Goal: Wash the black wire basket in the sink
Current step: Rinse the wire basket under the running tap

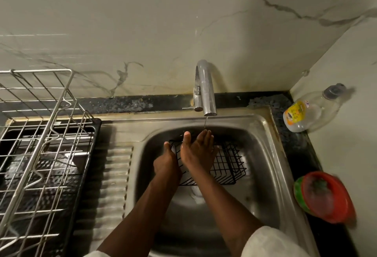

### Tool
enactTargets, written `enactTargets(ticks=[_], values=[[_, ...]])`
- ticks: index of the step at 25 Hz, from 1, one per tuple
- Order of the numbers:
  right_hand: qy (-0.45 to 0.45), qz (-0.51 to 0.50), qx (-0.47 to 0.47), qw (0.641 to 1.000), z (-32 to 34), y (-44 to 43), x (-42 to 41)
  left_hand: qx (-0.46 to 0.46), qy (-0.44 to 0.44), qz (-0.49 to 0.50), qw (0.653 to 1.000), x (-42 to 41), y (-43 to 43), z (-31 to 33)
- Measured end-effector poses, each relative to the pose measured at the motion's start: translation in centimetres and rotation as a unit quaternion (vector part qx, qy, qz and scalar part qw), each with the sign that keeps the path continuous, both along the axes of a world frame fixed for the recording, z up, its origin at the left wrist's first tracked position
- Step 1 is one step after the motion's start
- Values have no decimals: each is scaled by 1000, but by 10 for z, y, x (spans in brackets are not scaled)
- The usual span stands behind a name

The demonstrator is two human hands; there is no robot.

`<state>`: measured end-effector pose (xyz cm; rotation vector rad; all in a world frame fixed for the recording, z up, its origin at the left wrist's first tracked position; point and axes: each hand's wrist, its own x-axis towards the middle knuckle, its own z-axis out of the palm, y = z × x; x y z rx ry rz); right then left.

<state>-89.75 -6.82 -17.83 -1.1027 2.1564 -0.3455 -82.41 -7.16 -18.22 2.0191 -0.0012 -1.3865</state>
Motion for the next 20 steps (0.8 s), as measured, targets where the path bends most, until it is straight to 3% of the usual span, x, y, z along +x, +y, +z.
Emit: enactTargets(ticks=[4, 6, 11, 13, 17, 20], values=[[6, -143, 126, 982, -18, -4, -75, -2, -11, -13, 1000, 5, -8, 4], [14, -161, 154, 975, -18, -7, -80, -15, -45, -28, 998, 3, -12, 4], [-35, -105, 73, 991, 9, -16, 18, -8, -90, -45, 995, 7, -12, 1], [-26, -117, 59, 991, 0, -14, -1, -10, -98, -45, 994, 7, -11, 2], [-54, -285, 113, 950, -36, -9, -73, -31, -128, -54, 990, -5, -5, 12], [-51, -211, 45, 975, -13, -10, -30, -20, -136, -73, 988, 0, -10, 14]])
